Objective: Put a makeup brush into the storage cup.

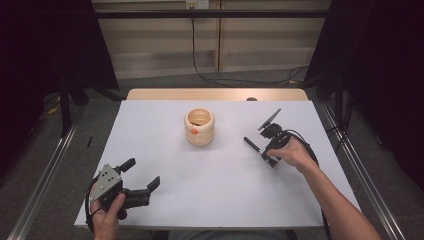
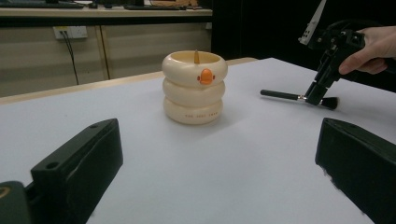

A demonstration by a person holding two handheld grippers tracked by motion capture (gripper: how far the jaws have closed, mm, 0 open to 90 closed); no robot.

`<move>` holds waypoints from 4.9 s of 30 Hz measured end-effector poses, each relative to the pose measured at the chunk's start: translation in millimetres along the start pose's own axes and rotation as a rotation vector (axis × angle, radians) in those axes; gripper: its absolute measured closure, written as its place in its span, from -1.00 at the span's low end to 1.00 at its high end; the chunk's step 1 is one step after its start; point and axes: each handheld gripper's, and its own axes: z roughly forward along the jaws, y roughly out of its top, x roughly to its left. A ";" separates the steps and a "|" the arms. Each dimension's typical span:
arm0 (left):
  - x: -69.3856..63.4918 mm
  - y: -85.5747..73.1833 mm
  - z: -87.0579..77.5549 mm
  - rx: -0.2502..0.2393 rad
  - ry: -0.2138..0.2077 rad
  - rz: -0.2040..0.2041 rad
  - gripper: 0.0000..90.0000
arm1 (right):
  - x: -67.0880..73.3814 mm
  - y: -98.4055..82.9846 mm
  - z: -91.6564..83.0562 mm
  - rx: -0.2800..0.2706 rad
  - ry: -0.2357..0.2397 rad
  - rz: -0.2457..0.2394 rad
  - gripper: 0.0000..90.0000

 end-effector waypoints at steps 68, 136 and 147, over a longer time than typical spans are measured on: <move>-0.6 0.2 -1.9 -0.003 -0.012 -0.001 -0.99 | -6.7 -58.6 -50.8 -0.850 0.099 0.005 0.74; 3.1 1.4 -6.2 -0.004 -0.003 -0.010 -0.99 | 82.0 -80.8 -74.0 -0.812 0.277 -0.325 0.74; 3.8 1.7 -4.9 -0.005 -0.006 -0.003 -0.99 | 93.9 -62.3 -75.4 -0.742 0.305 -0.371 0.73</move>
